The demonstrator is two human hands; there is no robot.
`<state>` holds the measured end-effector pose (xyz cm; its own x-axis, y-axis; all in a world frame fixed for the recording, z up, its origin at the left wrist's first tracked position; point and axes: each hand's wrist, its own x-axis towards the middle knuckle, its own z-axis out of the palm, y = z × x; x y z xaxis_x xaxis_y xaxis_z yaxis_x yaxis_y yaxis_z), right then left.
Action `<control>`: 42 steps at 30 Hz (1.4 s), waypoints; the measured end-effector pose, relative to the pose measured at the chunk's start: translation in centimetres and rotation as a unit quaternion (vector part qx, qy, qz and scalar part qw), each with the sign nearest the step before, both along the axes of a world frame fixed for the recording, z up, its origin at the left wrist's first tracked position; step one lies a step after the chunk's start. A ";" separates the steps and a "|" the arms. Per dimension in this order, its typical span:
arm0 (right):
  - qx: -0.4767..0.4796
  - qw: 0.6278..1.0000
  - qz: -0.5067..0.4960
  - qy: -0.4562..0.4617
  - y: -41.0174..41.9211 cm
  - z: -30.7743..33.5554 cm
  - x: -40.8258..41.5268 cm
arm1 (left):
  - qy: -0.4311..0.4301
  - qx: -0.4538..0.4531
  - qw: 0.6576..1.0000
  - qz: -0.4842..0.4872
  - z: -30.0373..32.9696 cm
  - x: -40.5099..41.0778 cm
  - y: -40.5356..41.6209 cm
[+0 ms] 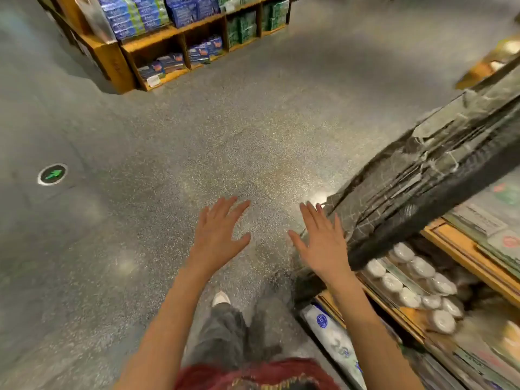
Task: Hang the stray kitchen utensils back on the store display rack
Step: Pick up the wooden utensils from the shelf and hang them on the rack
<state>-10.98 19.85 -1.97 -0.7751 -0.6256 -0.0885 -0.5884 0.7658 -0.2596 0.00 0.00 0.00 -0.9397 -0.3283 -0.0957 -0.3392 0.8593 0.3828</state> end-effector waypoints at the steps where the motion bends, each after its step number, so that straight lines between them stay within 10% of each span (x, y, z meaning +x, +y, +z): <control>1: -0.004 1.000 -0.020 -0.003 -1.5 0.1 -1.0 | 0.005 -0.001 1.000 -0.020 -0.1 -1.6 -2.1; 28: 0.038 0.967 -0.251 -0.019 -18.4 -1.2 -43.9 | 0.015 0.027 0.970 -0.243 1.5 -55.8 -19.2; 42: 0.029 0.880 -0.474 0.007 -21.9 0.2 -65.2 | 0.023 0.028 0.874 -0.484 1.9 -85.8 -18.9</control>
<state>-76.19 -2.07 -1.75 -0.9478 0.3071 -0.0855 0.3183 0.9261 -0.2026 -85.76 -18.88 1.93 -0.7780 0.6269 -0.0410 0.5532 0.7146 0.4281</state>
